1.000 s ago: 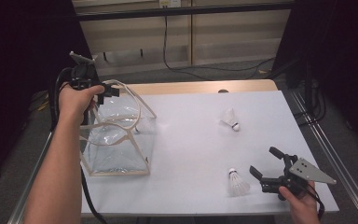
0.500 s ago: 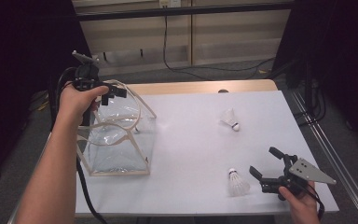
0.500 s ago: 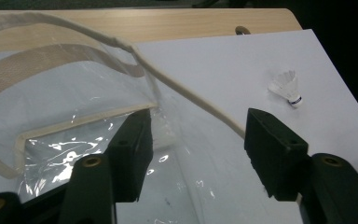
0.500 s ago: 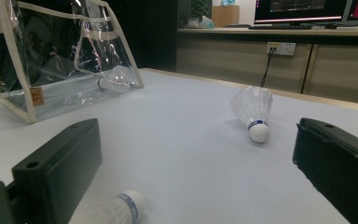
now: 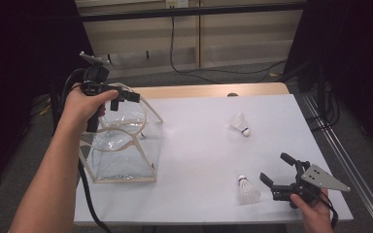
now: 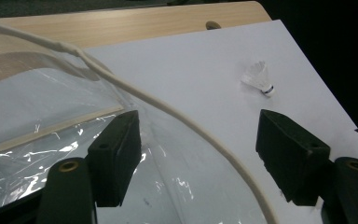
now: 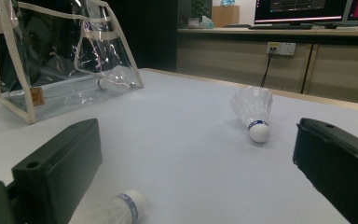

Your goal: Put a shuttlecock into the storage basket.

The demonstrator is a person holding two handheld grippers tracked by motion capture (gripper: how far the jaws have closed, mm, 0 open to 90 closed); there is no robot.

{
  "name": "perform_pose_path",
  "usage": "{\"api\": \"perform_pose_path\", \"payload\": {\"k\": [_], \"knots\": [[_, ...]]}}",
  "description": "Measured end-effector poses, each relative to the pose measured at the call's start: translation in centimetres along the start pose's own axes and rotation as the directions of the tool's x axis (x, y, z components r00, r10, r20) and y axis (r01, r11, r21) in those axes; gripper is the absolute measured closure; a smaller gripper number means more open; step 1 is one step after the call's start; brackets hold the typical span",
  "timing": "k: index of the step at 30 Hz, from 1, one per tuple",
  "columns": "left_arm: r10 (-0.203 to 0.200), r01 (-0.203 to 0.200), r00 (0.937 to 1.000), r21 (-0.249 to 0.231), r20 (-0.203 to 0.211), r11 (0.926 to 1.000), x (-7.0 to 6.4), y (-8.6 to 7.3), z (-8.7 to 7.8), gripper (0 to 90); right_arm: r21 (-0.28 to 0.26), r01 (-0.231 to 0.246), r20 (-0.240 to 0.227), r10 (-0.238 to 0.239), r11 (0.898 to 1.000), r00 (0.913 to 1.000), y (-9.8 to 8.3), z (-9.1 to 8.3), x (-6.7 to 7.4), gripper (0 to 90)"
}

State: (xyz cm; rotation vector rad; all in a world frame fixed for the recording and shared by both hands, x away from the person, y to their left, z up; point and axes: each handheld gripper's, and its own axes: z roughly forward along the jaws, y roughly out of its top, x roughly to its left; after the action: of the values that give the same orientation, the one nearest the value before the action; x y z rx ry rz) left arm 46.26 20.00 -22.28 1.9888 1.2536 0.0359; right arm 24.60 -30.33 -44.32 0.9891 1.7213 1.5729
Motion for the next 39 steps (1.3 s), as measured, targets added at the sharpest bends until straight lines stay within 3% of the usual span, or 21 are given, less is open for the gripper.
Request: {"api": "perform_pose_path", "payload": {"k": [23, 39], "knots": [[0.095, -0.098, 0.9925, 0.025, 0.076, 0.9949, -2.7, -0.4, 0.0, 23.8, 0.006, 0.005, -0.003, -0.005, 1.0, 1.0, 0.0, 0.0, 0.0, 0.8], [0.174, -0.184, 0.9736, 0.057, 0.148, 0.9813, -5.3, -0.8, 1.0, 21.4, 0.006, 0.001, -0.006, -0.001, 1.0, 1.0, 0.0, 0.0, 0.0, 0.8]]}}
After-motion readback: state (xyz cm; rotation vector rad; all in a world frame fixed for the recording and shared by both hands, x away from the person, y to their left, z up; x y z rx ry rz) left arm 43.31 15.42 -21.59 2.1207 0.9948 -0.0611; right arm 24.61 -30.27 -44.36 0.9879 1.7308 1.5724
